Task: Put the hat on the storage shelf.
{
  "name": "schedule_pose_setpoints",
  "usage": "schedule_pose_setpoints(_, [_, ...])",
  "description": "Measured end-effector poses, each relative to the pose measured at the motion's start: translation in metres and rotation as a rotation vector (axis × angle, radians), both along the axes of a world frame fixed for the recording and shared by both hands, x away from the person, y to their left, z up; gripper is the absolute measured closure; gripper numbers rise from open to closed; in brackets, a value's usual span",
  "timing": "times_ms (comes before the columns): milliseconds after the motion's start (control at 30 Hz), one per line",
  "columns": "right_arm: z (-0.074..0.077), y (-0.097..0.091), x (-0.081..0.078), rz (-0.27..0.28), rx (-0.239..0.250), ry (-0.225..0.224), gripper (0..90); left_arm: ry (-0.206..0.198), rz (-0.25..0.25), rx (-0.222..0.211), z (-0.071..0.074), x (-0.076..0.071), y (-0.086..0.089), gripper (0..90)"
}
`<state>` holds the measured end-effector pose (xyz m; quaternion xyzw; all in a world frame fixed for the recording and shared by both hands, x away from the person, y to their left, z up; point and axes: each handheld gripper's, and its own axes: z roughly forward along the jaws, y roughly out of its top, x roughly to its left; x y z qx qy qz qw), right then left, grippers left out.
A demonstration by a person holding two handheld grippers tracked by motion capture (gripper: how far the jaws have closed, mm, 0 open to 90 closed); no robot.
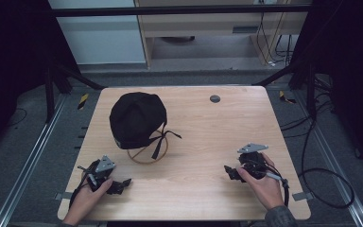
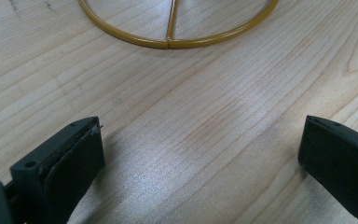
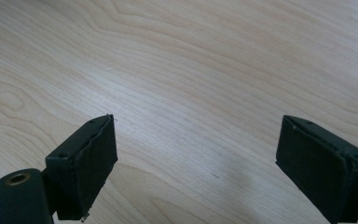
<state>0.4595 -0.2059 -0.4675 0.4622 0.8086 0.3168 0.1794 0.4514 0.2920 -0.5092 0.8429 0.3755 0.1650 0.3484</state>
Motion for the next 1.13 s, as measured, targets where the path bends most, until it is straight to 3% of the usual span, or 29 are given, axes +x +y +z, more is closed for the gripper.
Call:
schedule_pose_setpoints(533, [-0.032, 0.022, 0.008, 0.003, 0.019, 0.051, 12.0, -0.001, -0.001, 0.001, 0.000, 0.000, 0.000, 0.0])
schedule_pose_setpoints(833, [-0.037, 0.029, 0.007, -0.009, -0.004, 0.008, 8.8, 0.000, 0.000, 0.000, 0.000, 0.000, 0.000, 0.0])
schedule_pose_setpoints(967, [-0.040, 0.030, 0.006, -0.016, 0.008, -0.019, 7.4, -0.001, -0.001, 0.001, 0.000, 0.000, 0.000, 0.0])
schedule_pose_setpoints(1067, [-0.045, 0.029, 0.003, -0.025, 0.039, -0.070, 6.5, -0.001, -0.001, 0.001, 0.000, 0.000, 0.000, 0.0])
schedule_pose_setpoints(1133, [-0.045, 0.029, 0.003, -0.025, 0.039, -0.069, 6.5, -0.001, -0.002, 0.001, 0.000, 0.000, 0.000, 0.0])
